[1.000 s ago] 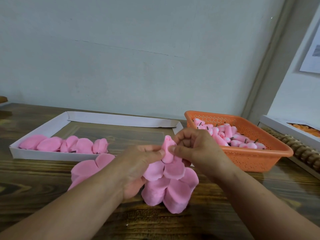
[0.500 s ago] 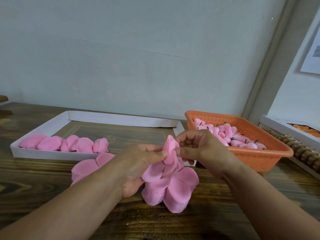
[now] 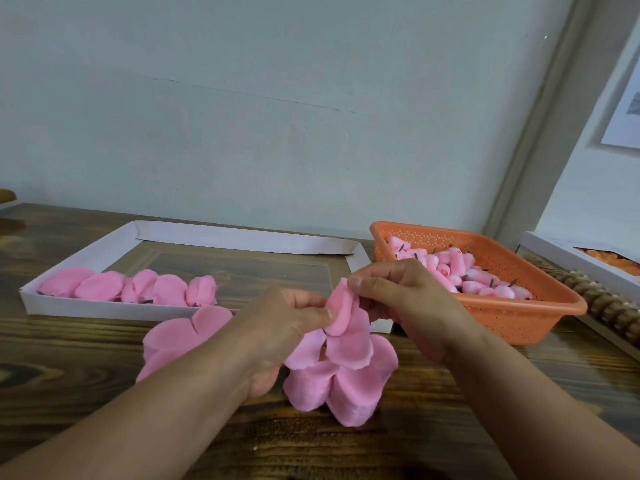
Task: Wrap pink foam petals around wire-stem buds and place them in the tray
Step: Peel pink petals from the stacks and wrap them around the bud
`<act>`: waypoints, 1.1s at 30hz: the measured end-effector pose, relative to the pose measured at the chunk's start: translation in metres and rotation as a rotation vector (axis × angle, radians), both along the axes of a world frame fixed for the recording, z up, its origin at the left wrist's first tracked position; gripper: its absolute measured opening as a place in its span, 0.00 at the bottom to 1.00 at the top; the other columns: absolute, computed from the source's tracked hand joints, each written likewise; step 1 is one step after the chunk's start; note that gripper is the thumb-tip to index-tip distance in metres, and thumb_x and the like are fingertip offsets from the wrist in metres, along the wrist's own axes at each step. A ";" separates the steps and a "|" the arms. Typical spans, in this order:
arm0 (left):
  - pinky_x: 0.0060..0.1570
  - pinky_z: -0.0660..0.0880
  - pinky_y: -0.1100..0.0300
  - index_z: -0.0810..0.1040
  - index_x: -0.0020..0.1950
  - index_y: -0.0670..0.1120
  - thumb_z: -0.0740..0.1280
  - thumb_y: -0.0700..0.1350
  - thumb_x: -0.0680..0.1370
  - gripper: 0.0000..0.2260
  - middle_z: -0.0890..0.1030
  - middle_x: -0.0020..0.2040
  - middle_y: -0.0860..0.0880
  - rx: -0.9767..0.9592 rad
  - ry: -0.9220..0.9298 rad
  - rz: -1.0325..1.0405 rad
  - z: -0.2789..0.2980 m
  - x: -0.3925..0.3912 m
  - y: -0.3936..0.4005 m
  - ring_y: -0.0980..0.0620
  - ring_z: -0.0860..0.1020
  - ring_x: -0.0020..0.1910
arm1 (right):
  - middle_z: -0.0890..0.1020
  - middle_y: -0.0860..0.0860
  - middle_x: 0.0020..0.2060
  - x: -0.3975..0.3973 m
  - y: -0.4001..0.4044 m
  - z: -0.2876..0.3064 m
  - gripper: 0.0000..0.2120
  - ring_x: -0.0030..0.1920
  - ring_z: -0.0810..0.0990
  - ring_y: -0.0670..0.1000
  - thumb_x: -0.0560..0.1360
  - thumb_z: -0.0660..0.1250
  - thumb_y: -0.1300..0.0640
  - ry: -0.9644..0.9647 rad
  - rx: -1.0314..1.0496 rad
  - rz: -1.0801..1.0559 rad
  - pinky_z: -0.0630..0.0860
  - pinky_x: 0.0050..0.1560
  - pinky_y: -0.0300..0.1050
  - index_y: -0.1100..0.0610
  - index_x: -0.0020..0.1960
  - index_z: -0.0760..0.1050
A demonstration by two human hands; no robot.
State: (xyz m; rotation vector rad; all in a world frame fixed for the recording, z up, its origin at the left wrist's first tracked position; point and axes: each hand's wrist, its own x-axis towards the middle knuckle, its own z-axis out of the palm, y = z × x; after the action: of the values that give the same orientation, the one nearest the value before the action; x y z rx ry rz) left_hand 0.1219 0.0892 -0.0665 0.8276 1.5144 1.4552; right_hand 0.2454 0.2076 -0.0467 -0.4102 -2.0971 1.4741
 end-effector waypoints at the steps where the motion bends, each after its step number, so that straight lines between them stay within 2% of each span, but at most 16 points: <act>1: 0.57 0.77 0.47 0.83 0.51 0.43 0.70 0.40 0.76 0.06 0.85 0.47 0.45 0.000 0.017 0.006 0.000 0.000 0.000 0.46 0.82 0.52 | 0.80 0.59 0.32 0.000 0.000 0.000 0.11 0.33 0.78 0.51 0.74 0.67 0.61 -0.004 -0.004 -0.002 0.75 0.32 0.38 0.70 0.43 0.79; 3: 0.55 0.78 0.47 0.84 0.51 0.44 0.70 0.41 0.76 0.06 0.85 0.47 0.46 -0.005 0.045 0.011 -0.001 0.000 0.000 0.46 0.82 0.52 | 0.81 0.62 0.35 0.000 -0.002 0.000 0.14 0.36 0.78 0.54 0.68 0.71 0.55 -0.019 0.009 -0.002 0.76 0.35 0.42 0.67 0.43 0.80; 5: 0.54 0.79 0.46 0.84 0.51 0.44 0.71 0.42 0.75 0.06 0.85 0.47 0.46 -0.001 0.066 0.010 -0.002 0.001 0.001 0.45 0.82 0.51 | 0.81 0.63 0.35 0.000 -0.003 0.000 0.14 0.36 0.78 0.55 0.65 0.74 0.56 -0.051 0.071 -0.036 0.75 0.34 0.44 0.66 0.43 0.80; 8: 0.56 0.78 0.44 0.84 0.50 0.44 0.71 0.42 0.75 0.06 0.85 0.46 0.45 -0.008 0.080 0.001 -0.003 0.004 0.002 0.43 0.82 0.52 | 0.82 0.64 0.36 -0.002 -0.003 -0.003 0.05 0.34 0.79 0.54 0.69 0.74 0.62 -0.095 0.186 -0.098 0.76 0.34 0.46 0.64 0.41 0.80; 10: 0.56 0.77 0.44 0.84 0.50 0.44 0.70 0.41 0.75 0.05 0.85 0.46 0.44 -0.013 0.066 0.004 -0.004 0.004 0.002 0.43 0.82 0.52 | 0.82 0.64 0.36 -0.003 -0.002 -0.005 0.04 0.34 0.79 0.54 0.70 0.73 0.62 -0.094 0.207 -0.115 0.76 0.35 0.49 0.64 0.41 0.81; 13: 0.53 0.78 0.49 0.84 0.49 0.43 0.71 0.39 0.74 0.05 0.85 0.46 0.43 0.000 0.050 0.007 -0.003 0.003 0.002 0.43 0.82 0.51 | 0.82 0.65 0.38 -0.002 -0.003 -0.005 0.05 0.37 0.80 0.61 0.70 0.74 0.59 -0.105 0.215 -0.083 0.76 0.39 0.55 0.62 0.41 0.82; 15: 0.48 0.78 0.54 0.84 0.49 0.41 0.70 0.38 0.74 0.06 0.85 0.45 0.42 0.020 0.024 0.002 -0.003 0.000 0.002 0.44 0.82 0.50 | 0.81 0.67 0.39 -0.003 -0.003 -0.005 0.04 0.37 0.79 0.63 0.71 0.73 0.61 -0.106 0.223 -0.077 0.75 0.38 0.57 0.62 0.41 0.82; 17: 0.46 0.79 0.54 0.83 0.49 0.39 0.70 0.38 0.73 0.07 0.85 0.47 0.40 0.056 -0.070 0.005 -0.001 -0.001 0.002 0.44 0.82 0.49 | 0.80 0.67 0.37 -0.006 -0.003 -0.006 0.03 0.34 0.75 0.55 0.71 0.71 0.63 -0.075 0.268 -0.152 0.72 0.36 0.51 0.63 0.40 0.82; 19: 0.46 0.81 0.51 0.81 0.47 0.36 0.69 0.38 0.71 0.08 0.84 0.46 0.37 0.121 -0.296 0.030 0.000 -0.003 0.004 0.42 0.82 0.47 | 0.81 0.63 0.34 -0.008 -0.003 -0.008 0.05 0.32 0.75 0.50 0.72 0.70 0.65 -0.026 0.260 -0.265 0.72 0.34 0.47 0.61 0.38 0.82; 21: 0.46 0.81 0.49 0.78 0.45 0.35 0.67 0.36 0.70 0.06 0.83 0.43 0.36 0.186 -0.493 0.008 0.003 -0.003 0.004 0.41 0.82 0.44 | 0.81 0.55 0.29 -0.009 -0.003 -0.009 0.08 0.29 0.75 0.45 0.72 0.69 0.66 0.019 0.220 -0.345 0.74 0.33 0.42 0.58 0.36 0.81; 22: 0.47 0.81 0.49 0.77 0.46 0.34 0.66 0.34 0.69 0.07 0.82 0.44 0.36 0.208 -0.510 -0.025 0.003 -0.002 0.004 0.42 0.82 0.45 | 0.81 0.49 0.27 -0.010 -0.004 -0.009 0.10 0.28 0.75 0.43 0.72 0.69 0.66 0.033 0.212 -0.366 0.73 0.31 0.38 0.56 0.34 0.80; 24: 0.50 0.80 0.50 0.75 0.53 0.29 0.61 0.28 0.71 0.11 0.82 0.50 0.33 0.235 -0.468 -0.046 -0.001 0.000 0.006 0.42 0.83 0.50 | 0.78 0.44 0.23 -0.011 -0.004 -0.009 0.14 0.25 0.73 0.40 0.72 0.68 0.66 0.056 0.217 -0.400 0.72 0.28 0.35 0.52 0.31 0.79; 26: 0.50 0.80 0.50 0.74 0.55 0.27 0.58 0.25 0.74 0.11 0.81 0.52 0.31 0.227 -0.397 0.012 -0.005 0.003 0.007 0.40 0.82 0.51 | 0.77 0.41 0.21 -0.012 -0.005 -0.010 0.17 0.24 0.72 0.39 0.72 0.68 0.66 0.072 0.235 -0.426 0.69 0.27 0.32 0.50 0.29 0.77; 29: 0.50 0.81 0.50 0.77 0.54 0.32 0.60 0.34 0.80 0.08 0.84 0.47 0.36 0.167 -0.232 0.093 -0.008 0.005 0.007 0.43 0.84 0.48 | 0.78 0.41 0.23 -0.012 -0.009 -0.011 0.16 0.25 0.73 0.38 0.72 0.69 0.65 0.066 0.285 -0.438 0.68 0.27 0.31 0.49 0.30 0.77; 32: 0.55 0.78 0.42 0.80 0.50 0.38 0.62 0.42 0.81 0.10 0.85 0.45 0.39 0.092 -0.064 0.174 -0.009 0.003 0.007 0.42 0.84 0.46 | 0.80 0.51 0.27 -0.013 -0.014 -0.011 0.11 0.27 0.72 0.41 0.72 0.69 0.63 0.056 0.341 -0.425 0.70 0.28 0.37 0.54 0.32 0.78; 33: 0.53 0.78 0.41 0.80 0.49 0.39 0.61 0.42 0.80 0.10 0.85 0.44 0.38 0.081 -0.051 0.207 -0.008 0.004 0.007 0.41 0.84 0.45 | 0.78 0.52 0.27 -0.013 -0.016 -0.012 0.11 0.28 0.72 0.41 0.72 0.69 0.64 0.053 0.377 -0.414 0.69 0.28 0.35 0.55 0.32 0.78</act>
State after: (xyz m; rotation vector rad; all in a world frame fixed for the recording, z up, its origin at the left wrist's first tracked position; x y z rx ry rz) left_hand 0.1259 0.0957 -0.0744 0.6914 1.5472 1.6857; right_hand 0.2323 0.1916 -0.0583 -0.6035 -2.0333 0.8262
